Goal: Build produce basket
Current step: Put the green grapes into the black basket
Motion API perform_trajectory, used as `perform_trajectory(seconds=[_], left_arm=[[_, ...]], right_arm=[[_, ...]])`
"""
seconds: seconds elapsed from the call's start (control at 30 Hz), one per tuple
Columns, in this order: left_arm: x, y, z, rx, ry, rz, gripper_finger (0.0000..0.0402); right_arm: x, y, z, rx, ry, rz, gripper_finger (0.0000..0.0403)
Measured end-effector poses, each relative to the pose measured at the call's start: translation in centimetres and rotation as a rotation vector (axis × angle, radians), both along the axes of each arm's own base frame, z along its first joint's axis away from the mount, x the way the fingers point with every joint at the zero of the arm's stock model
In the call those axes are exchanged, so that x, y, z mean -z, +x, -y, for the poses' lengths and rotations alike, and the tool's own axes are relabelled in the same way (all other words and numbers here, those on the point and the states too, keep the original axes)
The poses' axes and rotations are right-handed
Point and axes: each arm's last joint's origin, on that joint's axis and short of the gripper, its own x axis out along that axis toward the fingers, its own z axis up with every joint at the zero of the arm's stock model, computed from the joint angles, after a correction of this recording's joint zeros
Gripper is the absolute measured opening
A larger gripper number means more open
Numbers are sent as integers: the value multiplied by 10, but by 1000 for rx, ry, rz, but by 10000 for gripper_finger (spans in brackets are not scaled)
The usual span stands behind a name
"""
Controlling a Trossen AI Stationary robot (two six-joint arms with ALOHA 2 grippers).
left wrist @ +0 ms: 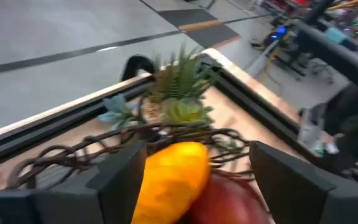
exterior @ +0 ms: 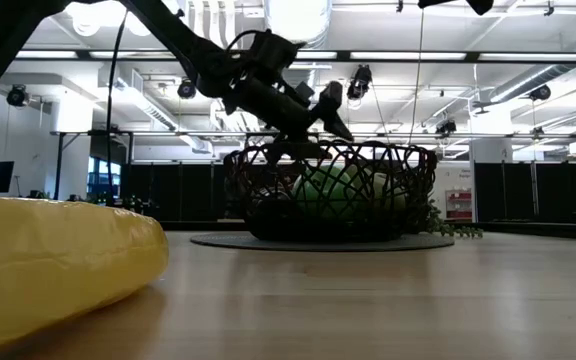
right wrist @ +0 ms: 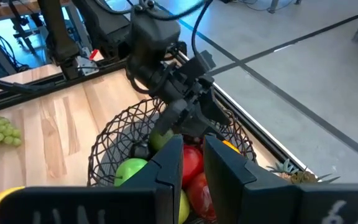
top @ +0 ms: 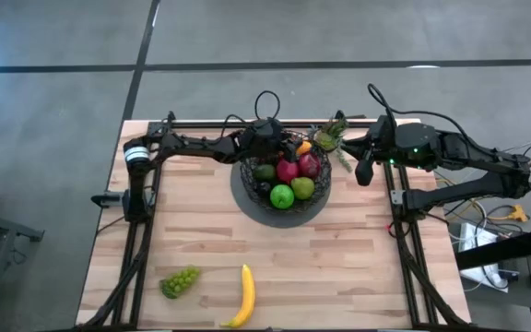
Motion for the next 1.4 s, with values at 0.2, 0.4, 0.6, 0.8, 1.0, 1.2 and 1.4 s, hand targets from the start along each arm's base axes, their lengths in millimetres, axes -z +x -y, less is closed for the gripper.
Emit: perform_trajectory(seconds=[0.2,0.4,0.6,0.8,1.0,1.2,1.4], left_arm=[[-42,-16,12,49,68,-42,276],[-83,-49,54,157,82,-210,276],[-94,-99,118,214,-128,-463,276],[-78,-136,187,135,-400,-579,276],[-52,-155,262,166,-589,-599,276],[-28,-180,314,129,-752,-758,276],[-5,-205,339,31,-920,-1112,276]], right_arm=[[4,2,0,6,23,-14,52],[18,10,0,24,68,-52,52],[40,22,-1,-16,119,-97,52],[55,35,-2,-45,121,-47,52],[60,43,-1,-66,86,5,52],[62,44,-1,-69,79,-10,52],[62,44,-1,-91,72,-14,52]])
